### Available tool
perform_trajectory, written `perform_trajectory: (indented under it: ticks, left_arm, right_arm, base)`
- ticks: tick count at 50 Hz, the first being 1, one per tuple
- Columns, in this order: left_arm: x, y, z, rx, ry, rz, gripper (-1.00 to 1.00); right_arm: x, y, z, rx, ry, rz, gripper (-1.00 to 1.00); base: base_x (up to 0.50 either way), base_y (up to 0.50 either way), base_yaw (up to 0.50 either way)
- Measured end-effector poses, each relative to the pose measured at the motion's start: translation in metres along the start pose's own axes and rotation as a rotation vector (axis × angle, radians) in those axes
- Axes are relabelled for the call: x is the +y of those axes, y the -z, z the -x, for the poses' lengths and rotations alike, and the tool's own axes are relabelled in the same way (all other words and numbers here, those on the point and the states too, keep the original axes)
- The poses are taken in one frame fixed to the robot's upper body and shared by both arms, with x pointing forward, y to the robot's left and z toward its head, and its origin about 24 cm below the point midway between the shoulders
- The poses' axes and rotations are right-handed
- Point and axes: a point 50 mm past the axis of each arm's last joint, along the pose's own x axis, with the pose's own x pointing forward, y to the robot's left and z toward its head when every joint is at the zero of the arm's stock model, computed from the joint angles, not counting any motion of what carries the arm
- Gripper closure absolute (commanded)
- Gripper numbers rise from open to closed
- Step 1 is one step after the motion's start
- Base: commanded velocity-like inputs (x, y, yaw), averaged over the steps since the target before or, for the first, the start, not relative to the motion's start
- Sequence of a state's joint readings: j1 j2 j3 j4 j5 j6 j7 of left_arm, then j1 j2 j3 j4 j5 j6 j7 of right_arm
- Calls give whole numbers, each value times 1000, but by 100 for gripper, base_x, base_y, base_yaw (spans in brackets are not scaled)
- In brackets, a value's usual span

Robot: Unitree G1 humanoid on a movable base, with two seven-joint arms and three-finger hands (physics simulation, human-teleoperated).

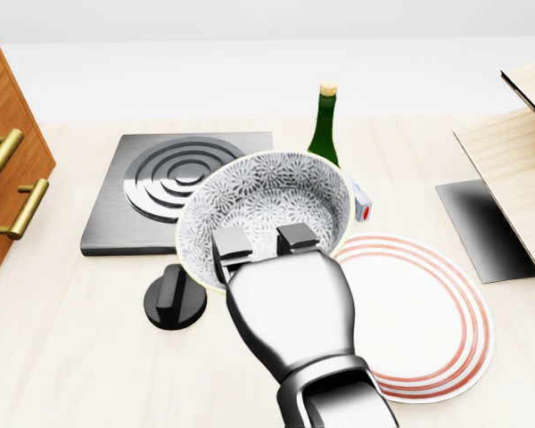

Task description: Pick up the akita bowl and put it on the plate.

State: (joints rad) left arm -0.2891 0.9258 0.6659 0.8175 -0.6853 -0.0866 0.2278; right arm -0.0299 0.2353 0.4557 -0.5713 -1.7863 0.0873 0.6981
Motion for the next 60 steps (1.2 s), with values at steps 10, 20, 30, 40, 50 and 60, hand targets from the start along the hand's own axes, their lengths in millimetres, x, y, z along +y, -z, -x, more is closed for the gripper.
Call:
perform_trajectory:
  ticks: [10,20,30,40,50,60]
  left_arm:
    - [0,0,0,0,0,0,-100]
    - [0,0,0,0,-1,0,-100]
    - [0,0,0,1,-1,1,-100]
    - [0,0,0,1,-1,1,-100]
    - [0,0,0,1,-1,3,-100]
    - [0,0,0,1,-1,5,-100]
  right_arm:
    - [2,13,2,38,-7,-3,100]
    - [2,23,2,68,-6,-8,100]
    - [2,32,4,123,-3,22,100]
    - [1,42,9,179,7,50,100]
    - [2,47,13,204,4,56,100]
    - [4,50,15,212,-6,55,100]
  base:
    - [0,0,0]
    - [0,0,0]
    - [0,0,0]
    - [0,0,0]
    - [0,0,0]
    - [0,0,0]
